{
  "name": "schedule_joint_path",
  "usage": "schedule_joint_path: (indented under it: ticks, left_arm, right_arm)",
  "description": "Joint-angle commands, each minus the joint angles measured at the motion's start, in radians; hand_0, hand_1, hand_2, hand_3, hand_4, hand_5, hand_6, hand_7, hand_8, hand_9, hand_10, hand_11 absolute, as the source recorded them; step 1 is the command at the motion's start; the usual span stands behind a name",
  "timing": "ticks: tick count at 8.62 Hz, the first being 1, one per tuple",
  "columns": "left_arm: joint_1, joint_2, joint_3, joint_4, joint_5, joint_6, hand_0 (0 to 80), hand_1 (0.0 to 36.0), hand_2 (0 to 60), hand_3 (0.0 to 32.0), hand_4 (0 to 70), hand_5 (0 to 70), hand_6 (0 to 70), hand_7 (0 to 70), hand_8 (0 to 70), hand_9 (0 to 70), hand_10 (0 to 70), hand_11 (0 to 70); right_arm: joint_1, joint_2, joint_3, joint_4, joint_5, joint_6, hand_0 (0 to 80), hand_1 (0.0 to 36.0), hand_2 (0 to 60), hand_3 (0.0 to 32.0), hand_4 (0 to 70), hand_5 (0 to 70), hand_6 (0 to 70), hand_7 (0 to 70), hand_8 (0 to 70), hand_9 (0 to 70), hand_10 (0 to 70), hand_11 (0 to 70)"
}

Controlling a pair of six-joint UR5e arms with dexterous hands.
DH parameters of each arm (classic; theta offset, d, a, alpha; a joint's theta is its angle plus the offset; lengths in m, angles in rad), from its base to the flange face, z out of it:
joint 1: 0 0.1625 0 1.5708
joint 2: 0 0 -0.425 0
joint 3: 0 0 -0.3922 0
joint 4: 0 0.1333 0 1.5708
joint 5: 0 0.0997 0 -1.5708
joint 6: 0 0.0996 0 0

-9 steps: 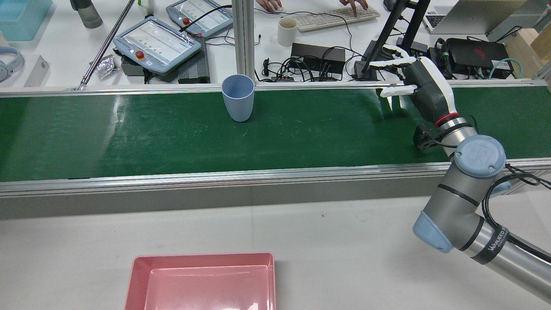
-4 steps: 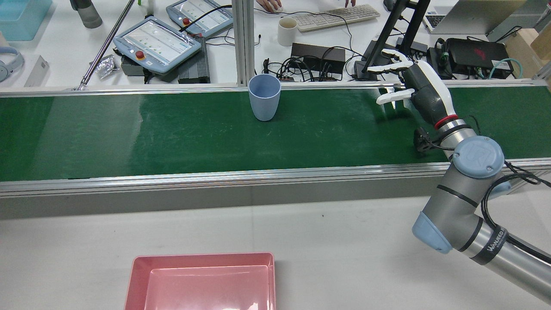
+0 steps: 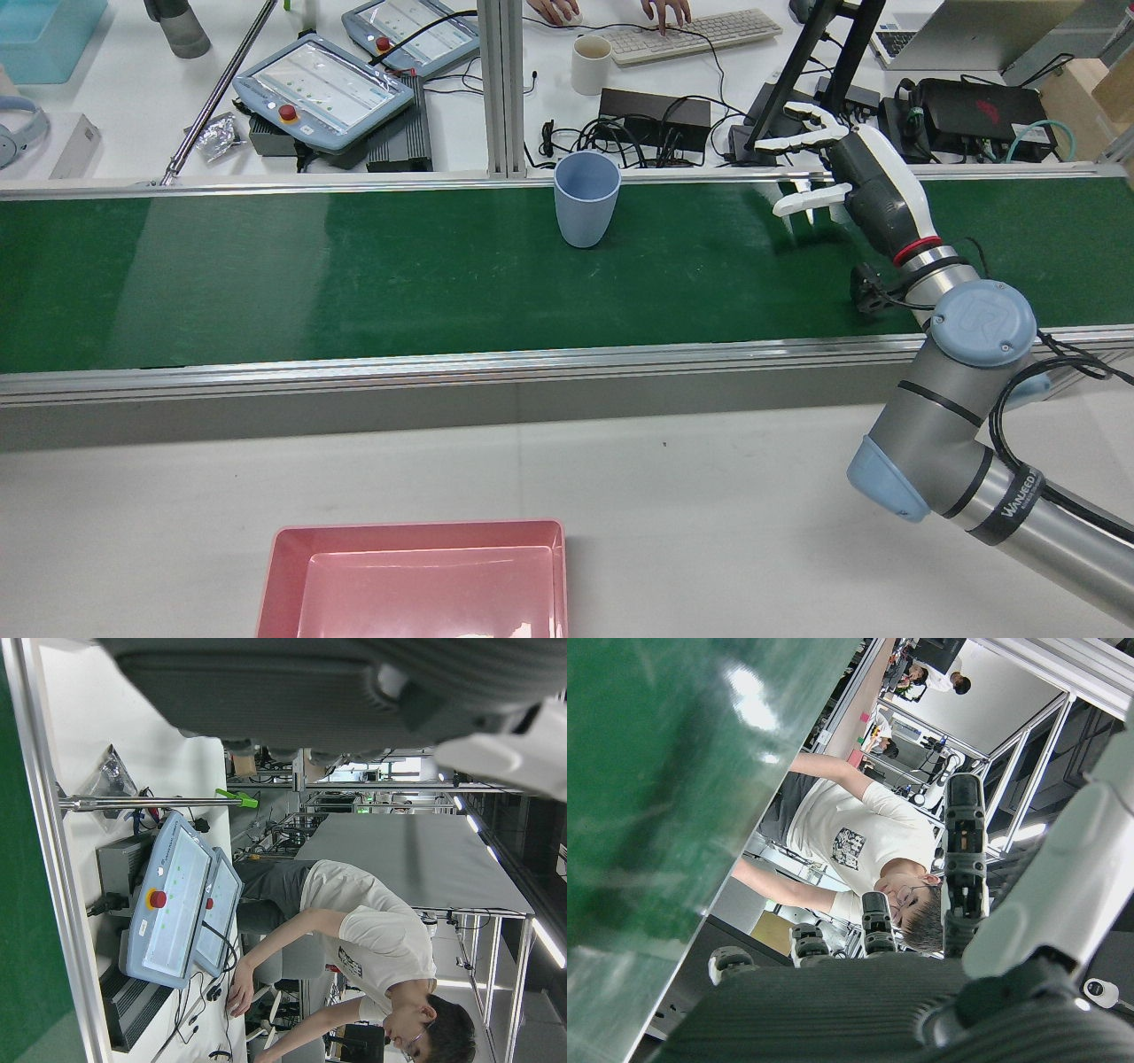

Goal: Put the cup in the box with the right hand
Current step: 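Position the open right hand on the conveyor in the blue cup's path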

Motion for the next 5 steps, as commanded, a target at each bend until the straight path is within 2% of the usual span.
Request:
schedule_joint_path:
  ticks: [1, 5]
  left_arm:
    - [0.000, 0.000, 0.000, 0.000, 0.000, 0.000, 0.0, 0.0, 0.0, 0.0, 0.0, 0.0, 0.0, 0.0, 0.0, 0.0, 0.0, 0.0]
    - [-0.001, 0.000, 0.000, 0.000, -0.002, 0.000, 0.0, 0.0, 0.0, 0.0, 0.0, 0.0, 0.0, 0.0, 0.0, 0.0, 0.0, 0.0]
  right_arm:
    - [-0.007, 0.000, -0.004, 0.000, 0.003, -0.011, 46.2, 0.0, 0.0, 22.2, 46.3, 0.0, 1.3, 24.1, 2.2, 7.9, 0.0, 0.0]
    - [-0.009, 0.006, -0.009, 0.000, 0.008, -0.032, 46.1, 0.0, 0.0, 21.4, 48.4, 0.0, 1.6, 25.3, 2.3, 8.1, 0.0, 0.0]
